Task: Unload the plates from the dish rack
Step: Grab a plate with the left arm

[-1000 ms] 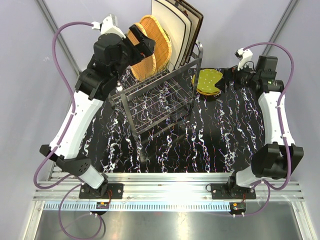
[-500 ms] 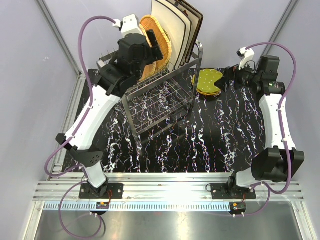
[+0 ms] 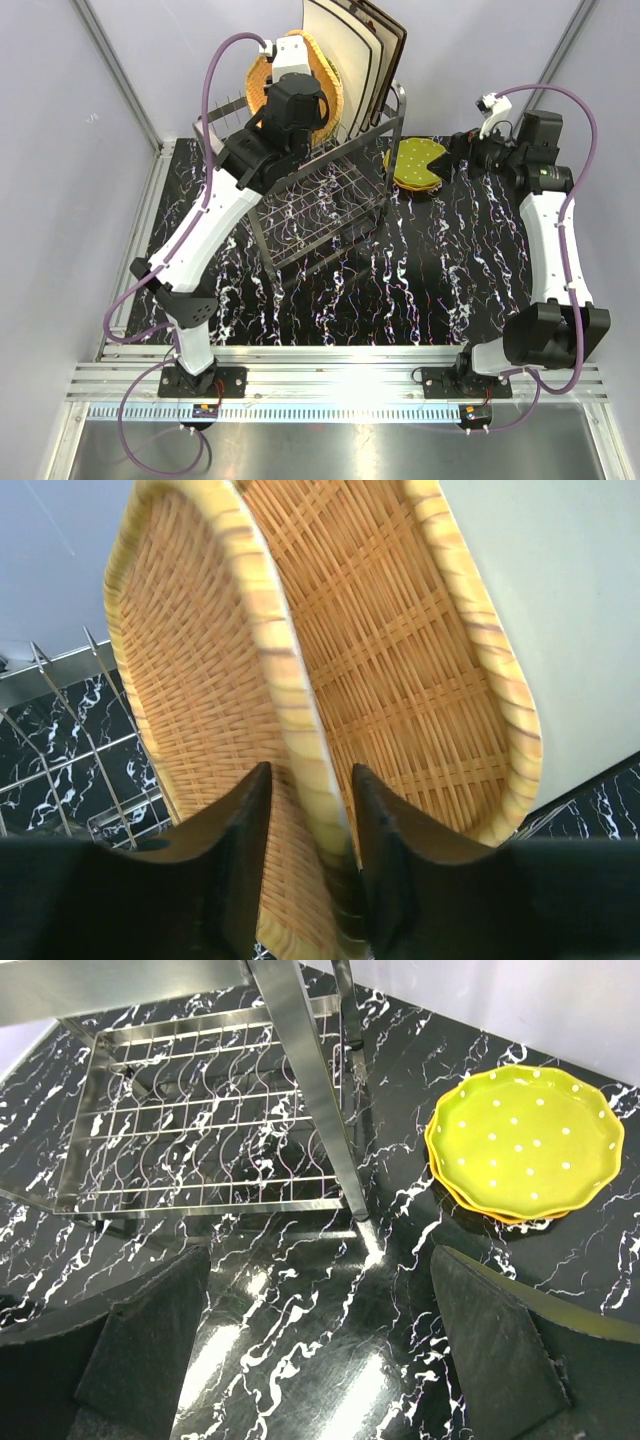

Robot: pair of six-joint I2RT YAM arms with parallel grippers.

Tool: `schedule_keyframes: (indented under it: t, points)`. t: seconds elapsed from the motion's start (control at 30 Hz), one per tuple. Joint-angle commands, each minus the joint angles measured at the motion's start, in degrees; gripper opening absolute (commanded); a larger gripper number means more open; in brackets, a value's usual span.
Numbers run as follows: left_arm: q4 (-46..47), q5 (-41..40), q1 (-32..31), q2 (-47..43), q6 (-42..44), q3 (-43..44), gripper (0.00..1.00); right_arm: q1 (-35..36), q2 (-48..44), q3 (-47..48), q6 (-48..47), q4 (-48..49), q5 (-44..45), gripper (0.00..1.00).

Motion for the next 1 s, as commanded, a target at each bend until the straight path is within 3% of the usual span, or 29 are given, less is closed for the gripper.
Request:
schedule_keyframes:
  t: [0.0,0.1,0.23,0.97]
  points:
    - [4.9,-3.9,-1.1,-0.5,4.2,3.1,0.32,0.3,-2.7,1.1,1.6,2.4,-1.8,1.0]
    - [7.2,-3.7,-1.8,-1.5,4.1,2.9,0.23,0.4,-2.7,0.9,2.1,2.8,-1.8,1.0]
    - [10.5,-3.8,-2.5,-4.1,3.3,2.8,0.0,0.4,-2.9,1.0,2.2,2.8,-1.8,1.0]
    - [25.1,-2.7,-3.3,-13.1,-4.9,-2.0,0.0,0.4,-3.4,1.0,2.8,3.0,-1.7,1.0]
